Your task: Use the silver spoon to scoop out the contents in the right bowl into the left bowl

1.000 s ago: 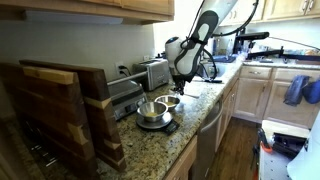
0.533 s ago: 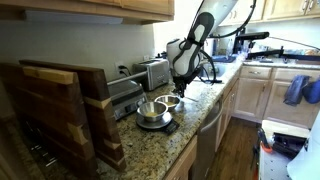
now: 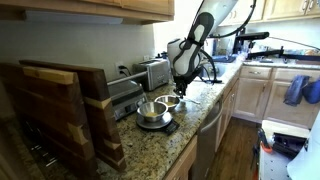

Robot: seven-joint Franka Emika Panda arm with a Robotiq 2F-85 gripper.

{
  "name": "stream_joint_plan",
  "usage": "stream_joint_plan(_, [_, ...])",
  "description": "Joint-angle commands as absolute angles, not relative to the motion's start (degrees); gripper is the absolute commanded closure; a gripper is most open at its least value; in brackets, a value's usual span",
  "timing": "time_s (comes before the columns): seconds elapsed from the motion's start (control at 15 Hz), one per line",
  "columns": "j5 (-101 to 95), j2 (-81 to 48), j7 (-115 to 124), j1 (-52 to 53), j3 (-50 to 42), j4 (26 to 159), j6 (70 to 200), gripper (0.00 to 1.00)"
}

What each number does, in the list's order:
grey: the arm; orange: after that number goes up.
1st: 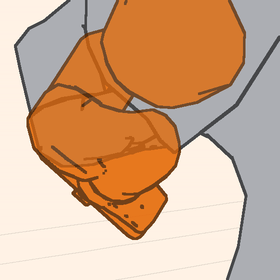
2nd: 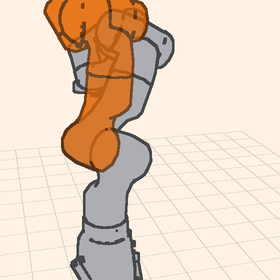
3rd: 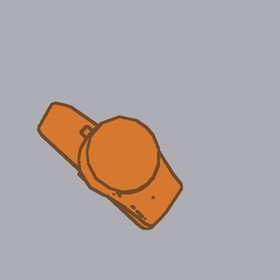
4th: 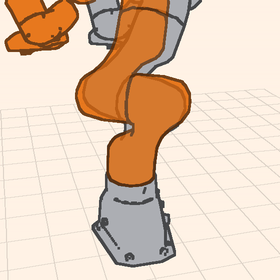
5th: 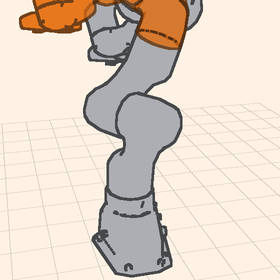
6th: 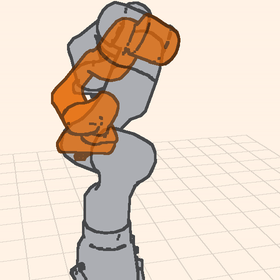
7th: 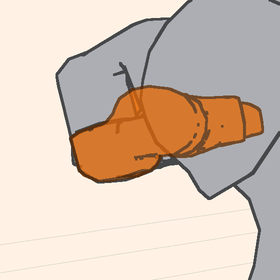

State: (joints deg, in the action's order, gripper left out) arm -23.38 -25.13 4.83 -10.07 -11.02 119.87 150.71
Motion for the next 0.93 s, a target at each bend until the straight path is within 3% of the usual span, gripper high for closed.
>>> stream_joint_plan(0.0, [-23.5,-20.9,3.0,-7.9,-12.7,123.0,150.3,0.38])
stream_joint_plan(0.4, [-25.3,-14.1,-0.9,-5.8,-12.1,127.2,146.8,0.02])
stream_joint_plan(0.87, [-24.6,-4.2,-6.1,-5.3,-9.2,132.8,142.4,0.0])
